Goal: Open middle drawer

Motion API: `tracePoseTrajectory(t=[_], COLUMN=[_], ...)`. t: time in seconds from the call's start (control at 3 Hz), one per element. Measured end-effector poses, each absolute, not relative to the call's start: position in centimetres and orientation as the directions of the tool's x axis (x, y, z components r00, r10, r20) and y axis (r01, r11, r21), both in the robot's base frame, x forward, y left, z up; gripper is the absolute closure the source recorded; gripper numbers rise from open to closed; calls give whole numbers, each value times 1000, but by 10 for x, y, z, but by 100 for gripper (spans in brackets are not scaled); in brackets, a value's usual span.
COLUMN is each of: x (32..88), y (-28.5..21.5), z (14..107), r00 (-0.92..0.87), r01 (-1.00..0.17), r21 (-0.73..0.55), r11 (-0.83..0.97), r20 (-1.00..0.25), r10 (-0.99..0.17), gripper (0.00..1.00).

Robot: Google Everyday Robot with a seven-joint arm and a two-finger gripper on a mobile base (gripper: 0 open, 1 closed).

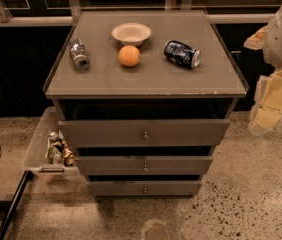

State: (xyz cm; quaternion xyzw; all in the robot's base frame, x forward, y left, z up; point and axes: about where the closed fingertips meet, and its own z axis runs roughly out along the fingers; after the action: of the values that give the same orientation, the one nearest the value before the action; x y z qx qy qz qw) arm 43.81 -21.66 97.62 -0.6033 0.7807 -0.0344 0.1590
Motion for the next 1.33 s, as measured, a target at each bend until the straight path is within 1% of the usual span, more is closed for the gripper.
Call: tracePoseTrajectory(t=[0.67,1.0,1.33], x=[438,441,441], y=[-215,-216,-210], z=[960,906,852], r00=[-229,-270,-276], r01=[-933,-940,-949], r21=[-232,-149,-78], r11=[274,308,305], r20=[-202,-229,-261], r10=[-952,-935,-925], gripper=[0,0,0])
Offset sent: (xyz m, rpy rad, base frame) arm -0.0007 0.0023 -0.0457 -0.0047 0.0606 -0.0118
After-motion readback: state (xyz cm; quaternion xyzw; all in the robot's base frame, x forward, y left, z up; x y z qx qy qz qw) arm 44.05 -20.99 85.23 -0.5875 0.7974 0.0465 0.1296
